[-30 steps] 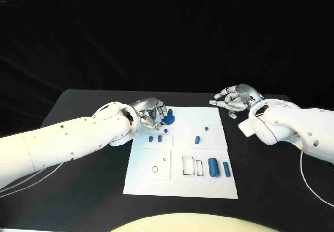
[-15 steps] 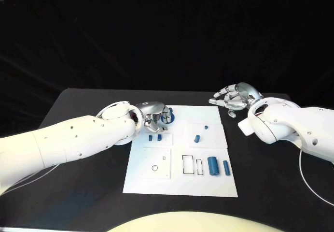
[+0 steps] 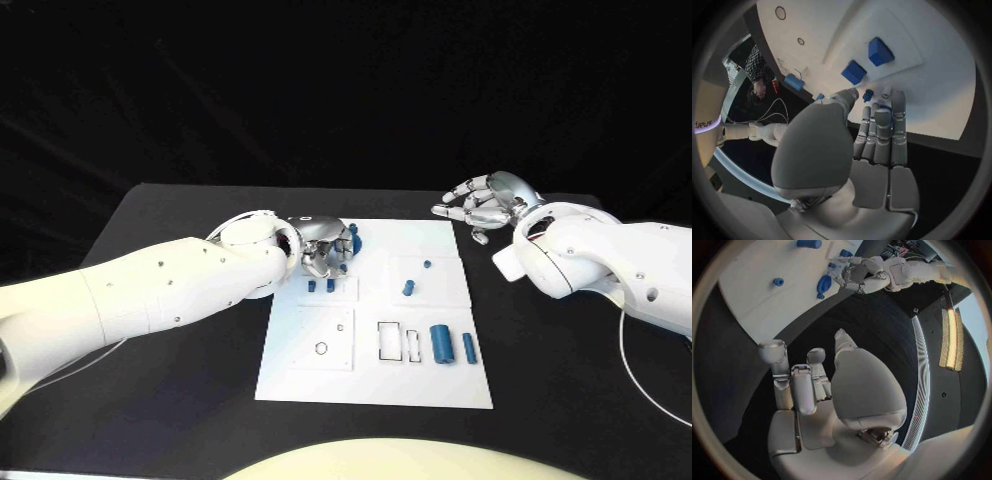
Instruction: Assemble the parts on the task board
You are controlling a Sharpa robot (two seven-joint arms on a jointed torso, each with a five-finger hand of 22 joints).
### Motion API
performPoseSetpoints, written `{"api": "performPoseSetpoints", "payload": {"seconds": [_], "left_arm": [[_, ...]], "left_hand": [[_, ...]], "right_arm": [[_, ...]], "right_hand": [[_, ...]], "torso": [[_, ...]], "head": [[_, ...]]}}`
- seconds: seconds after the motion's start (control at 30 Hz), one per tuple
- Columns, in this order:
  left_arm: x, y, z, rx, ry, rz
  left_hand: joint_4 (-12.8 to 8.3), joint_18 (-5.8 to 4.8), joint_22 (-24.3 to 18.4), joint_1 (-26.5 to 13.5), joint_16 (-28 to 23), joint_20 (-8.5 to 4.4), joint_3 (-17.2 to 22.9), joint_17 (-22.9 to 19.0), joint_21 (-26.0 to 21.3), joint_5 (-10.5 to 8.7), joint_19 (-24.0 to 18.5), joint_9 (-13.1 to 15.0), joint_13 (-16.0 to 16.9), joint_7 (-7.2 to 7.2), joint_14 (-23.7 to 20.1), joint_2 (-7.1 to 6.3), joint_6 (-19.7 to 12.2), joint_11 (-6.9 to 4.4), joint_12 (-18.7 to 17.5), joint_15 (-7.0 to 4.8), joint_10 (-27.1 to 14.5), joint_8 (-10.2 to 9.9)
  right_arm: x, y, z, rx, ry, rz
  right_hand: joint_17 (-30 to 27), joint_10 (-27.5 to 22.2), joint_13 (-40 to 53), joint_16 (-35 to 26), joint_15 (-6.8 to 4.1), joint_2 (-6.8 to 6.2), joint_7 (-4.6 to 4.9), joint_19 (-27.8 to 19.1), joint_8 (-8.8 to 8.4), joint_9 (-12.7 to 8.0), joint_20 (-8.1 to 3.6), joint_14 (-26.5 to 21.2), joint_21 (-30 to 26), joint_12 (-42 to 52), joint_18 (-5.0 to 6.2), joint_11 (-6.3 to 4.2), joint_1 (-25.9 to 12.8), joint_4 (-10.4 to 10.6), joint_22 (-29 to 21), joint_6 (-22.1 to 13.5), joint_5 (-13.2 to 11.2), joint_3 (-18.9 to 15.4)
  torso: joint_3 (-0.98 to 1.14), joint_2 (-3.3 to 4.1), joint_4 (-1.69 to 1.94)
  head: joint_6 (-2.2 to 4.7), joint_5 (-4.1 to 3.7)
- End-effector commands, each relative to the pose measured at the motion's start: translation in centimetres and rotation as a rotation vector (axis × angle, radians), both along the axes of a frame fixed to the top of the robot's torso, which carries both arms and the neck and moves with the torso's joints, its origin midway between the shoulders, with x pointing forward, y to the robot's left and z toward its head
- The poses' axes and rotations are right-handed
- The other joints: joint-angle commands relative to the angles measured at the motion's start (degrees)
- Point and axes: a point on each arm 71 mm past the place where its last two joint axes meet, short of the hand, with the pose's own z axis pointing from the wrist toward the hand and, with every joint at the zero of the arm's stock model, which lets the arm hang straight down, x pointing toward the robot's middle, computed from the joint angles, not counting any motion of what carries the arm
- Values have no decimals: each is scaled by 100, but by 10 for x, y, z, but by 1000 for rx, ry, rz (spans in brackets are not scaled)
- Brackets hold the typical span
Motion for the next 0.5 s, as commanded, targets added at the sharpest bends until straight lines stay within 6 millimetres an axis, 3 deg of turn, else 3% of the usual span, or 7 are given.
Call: {"api": "performPoseSetpoints", "payload": {"seconds": [0.03, 0.5], "left_arm": [[0, -3, -2, 24, 10, -3], [4, -7, -6, 41, 42, 3]], "left_hand": [[-13, 78, 12, 46, 34, -5, -16, 11, 29, -13, 38, -15, -17, 13, 49, 13, 16, 9, -24, -9, 34, -22], [-52, 84, 199, 187, 434, -37, 361, 333, 306, -15, 88, -173, -219, 15, 447, 94, 278, -39, -88, -55, 290, -56]], "right_arm": [[0, 2, 1, 0, -11, 13], [0, 3, 1, 1, -10, 16]], "right_hand": [[-5, -31, -5, -14, -20, 29, -13, -34, 23, -8, -25, 165, -25, -32, 85, -25, 4, -20, -5, -31, -32, 26], [-8, -45, -26, -16, -21, 30, -13, -35, 25, -9, -25, 164, -30, -46, 85, -25, 8, -20, -8, -32, -32, 27]], "torso": [[-2, 4, -8], [1, 4, 1]], "head": [[7, 7], [-13, -11]]}}
